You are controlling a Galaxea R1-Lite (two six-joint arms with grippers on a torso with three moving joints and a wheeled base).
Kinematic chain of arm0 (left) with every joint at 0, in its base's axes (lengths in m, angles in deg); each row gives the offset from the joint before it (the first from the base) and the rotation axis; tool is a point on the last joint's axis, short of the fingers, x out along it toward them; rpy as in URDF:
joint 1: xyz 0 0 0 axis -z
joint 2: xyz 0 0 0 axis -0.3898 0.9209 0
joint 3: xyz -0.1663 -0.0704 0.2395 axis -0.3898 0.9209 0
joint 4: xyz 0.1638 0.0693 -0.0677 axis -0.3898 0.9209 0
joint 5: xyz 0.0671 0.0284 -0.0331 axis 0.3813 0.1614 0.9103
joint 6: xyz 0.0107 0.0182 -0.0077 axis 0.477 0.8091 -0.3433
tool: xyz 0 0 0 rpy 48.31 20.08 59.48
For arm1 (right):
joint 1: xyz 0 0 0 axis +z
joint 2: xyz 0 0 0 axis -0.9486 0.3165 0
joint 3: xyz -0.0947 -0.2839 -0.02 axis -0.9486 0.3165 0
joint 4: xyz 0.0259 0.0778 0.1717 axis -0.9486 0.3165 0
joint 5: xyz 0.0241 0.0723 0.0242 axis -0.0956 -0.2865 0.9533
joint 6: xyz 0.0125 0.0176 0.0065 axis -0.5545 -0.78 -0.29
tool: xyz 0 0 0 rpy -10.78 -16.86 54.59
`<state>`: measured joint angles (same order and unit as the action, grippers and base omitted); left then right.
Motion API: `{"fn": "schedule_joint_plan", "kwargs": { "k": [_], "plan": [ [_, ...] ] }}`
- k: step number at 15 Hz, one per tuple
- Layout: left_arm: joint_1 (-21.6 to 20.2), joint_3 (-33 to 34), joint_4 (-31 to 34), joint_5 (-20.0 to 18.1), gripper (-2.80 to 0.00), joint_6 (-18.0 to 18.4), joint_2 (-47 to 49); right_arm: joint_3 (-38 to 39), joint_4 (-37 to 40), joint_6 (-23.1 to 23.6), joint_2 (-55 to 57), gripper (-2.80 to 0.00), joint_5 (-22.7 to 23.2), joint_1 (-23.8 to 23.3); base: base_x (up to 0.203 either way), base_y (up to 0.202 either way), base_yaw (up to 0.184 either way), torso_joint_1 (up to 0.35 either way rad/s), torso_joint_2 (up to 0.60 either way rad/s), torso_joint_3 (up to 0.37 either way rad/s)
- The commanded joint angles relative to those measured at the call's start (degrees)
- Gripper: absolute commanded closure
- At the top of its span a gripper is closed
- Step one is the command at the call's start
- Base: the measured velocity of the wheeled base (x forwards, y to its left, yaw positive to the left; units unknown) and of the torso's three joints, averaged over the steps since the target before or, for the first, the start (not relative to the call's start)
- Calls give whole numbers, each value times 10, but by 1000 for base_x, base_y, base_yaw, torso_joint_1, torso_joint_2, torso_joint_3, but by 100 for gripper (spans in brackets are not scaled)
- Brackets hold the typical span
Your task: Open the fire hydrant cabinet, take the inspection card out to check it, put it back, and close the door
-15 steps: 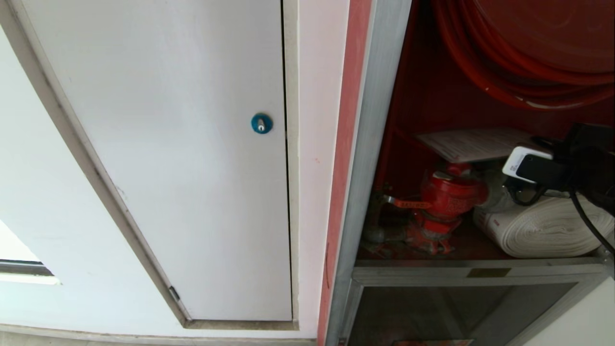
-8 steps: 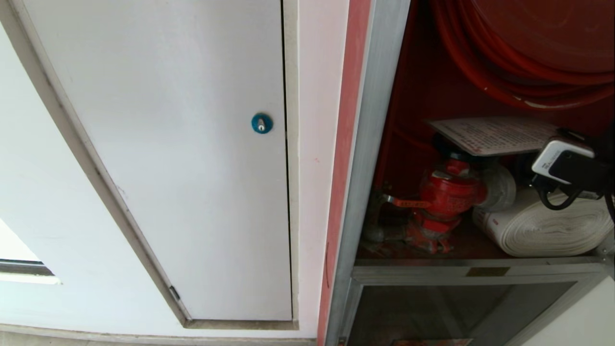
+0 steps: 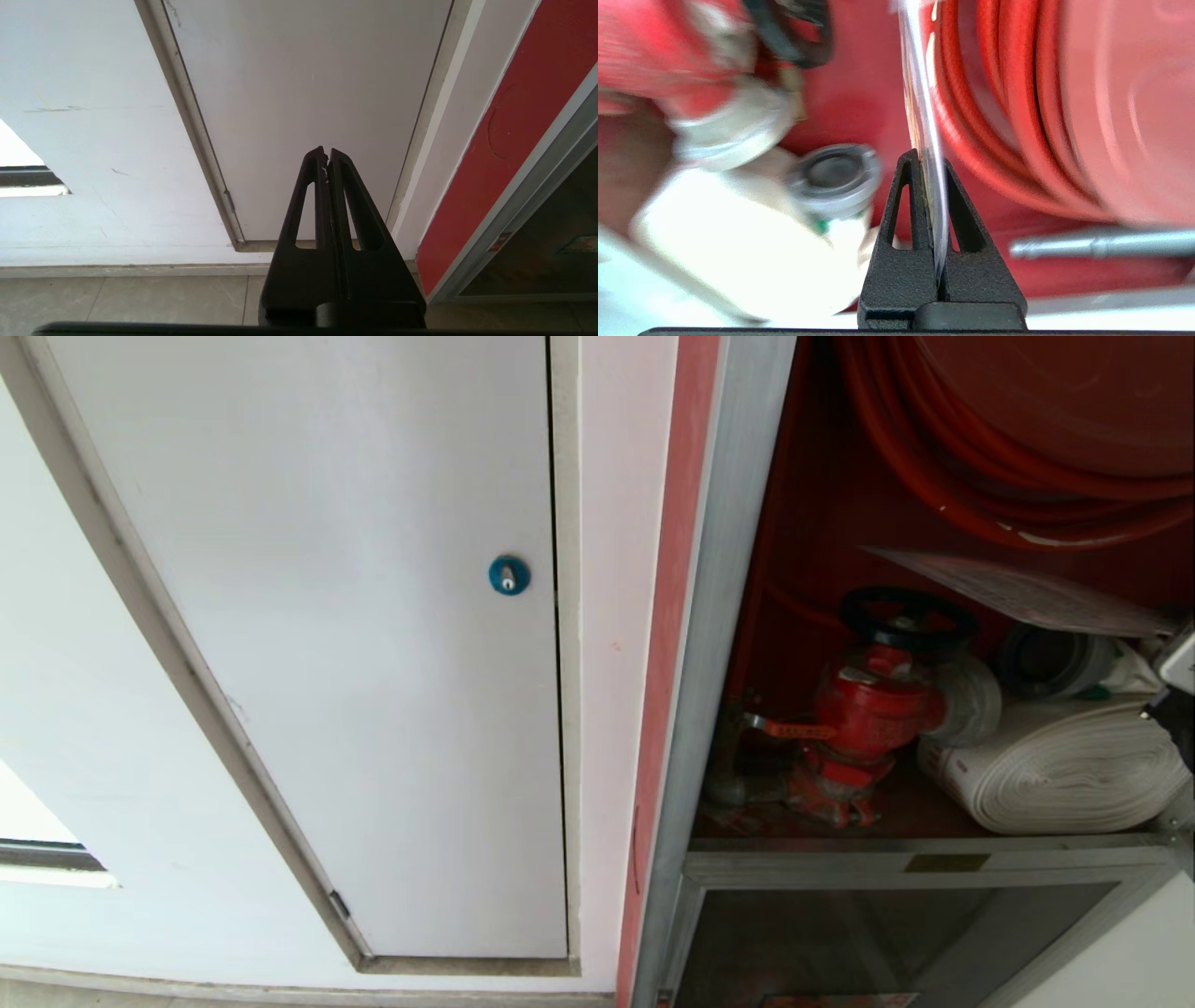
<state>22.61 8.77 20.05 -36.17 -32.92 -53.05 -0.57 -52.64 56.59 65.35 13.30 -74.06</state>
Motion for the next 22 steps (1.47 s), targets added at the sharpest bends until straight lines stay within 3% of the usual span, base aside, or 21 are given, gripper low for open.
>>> {"fn": "schedule_joint_plan", "kwargs": {
  "k": [1,7,11,19,22],
  "plan": [
    [0,0,0,0,0,0,1,-3,46,-34,-67,0,0,8,0,0,0,0,0,0],
    [0,0,0,0,0,0,1,-44,249,-202,-175,0,22,15,0,0,0,0,0,0],
    [0,0,0,0,0,0,1,-50,315,-326,-215,0,58,15,0,0,0,0,0,0],
    [0,0,0,0,0,0,1,-50,414,-505,-278,0,196,15,0,0,0,0,0,0],
    [0,0,1,0,0,0,1,-49,452,-556,-294,0,275,15,0,0,0,0,0,0]
  ]
}}
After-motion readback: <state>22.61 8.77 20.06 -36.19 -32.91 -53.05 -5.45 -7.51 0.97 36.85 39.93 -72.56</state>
